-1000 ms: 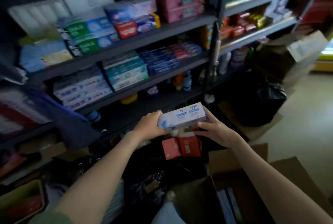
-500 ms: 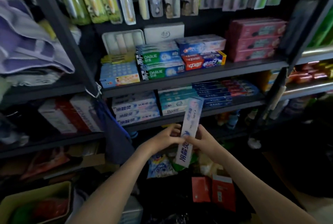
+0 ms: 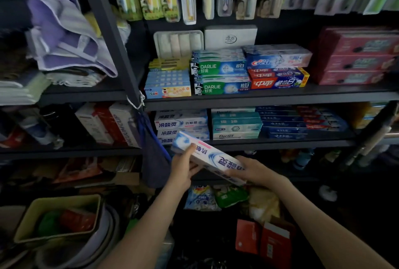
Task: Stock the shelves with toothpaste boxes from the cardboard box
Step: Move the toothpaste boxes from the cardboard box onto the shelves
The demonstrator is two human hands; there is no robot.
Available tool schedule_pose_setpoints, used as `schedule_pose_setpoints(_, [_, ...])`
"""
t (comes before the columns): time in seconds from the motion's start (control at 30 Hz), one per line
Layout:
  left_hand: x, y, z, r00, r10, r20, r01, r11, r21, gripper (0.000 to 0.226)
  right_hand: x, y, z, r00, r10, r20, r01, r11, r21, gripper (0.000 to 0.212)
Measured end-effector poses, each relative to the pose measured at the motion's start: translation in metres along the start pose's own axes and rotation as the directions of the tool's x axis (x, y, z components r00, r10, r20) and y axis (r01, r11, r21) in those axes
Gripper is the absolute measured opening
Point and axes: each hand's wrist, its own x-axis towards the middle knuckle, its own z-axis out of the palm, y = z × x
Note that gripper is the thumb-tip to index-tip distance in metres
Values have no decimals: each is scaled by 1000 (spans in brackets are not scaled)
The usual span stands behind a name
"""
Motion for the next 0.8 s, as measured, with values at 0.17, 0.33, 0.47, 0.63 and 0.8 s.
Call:
schedule_pose_setpoints(0.17, [5, 11, -9, 1000, -19, 9, 20, 985, -172, 22, 11, -10, -17, 997, 40, 61, -53, 973, 223, 41])
schedule_pose_setpoints(0.33, [13, 12, -9, 999, -16, -39, 11, 992, -126, 25, 29, -24, -21, 995, -27, -99, 21, 998, -61, 53])
schedule_pose_setpoints(0.47, [15, 6, -5, 989, -135, 52, 141, 979, -148, 26, 41, -27, -11, 995, -35, -91, 32, 999, -29, 40])
schedule_pose_setpoints(0.63, [19, -9, 5, 998, -8, 67, 9, 1000, -16, 42, 46, -16, 4, 989, 62, 136, -93, 969, 230, 35])
schedule_pose_setpoints(0.8, [16, 12, -2, 965, 74, 252, -217, 765, 606, 54, 48, -20, -3, 994, -63, -84, 60, 998, -29, 92])
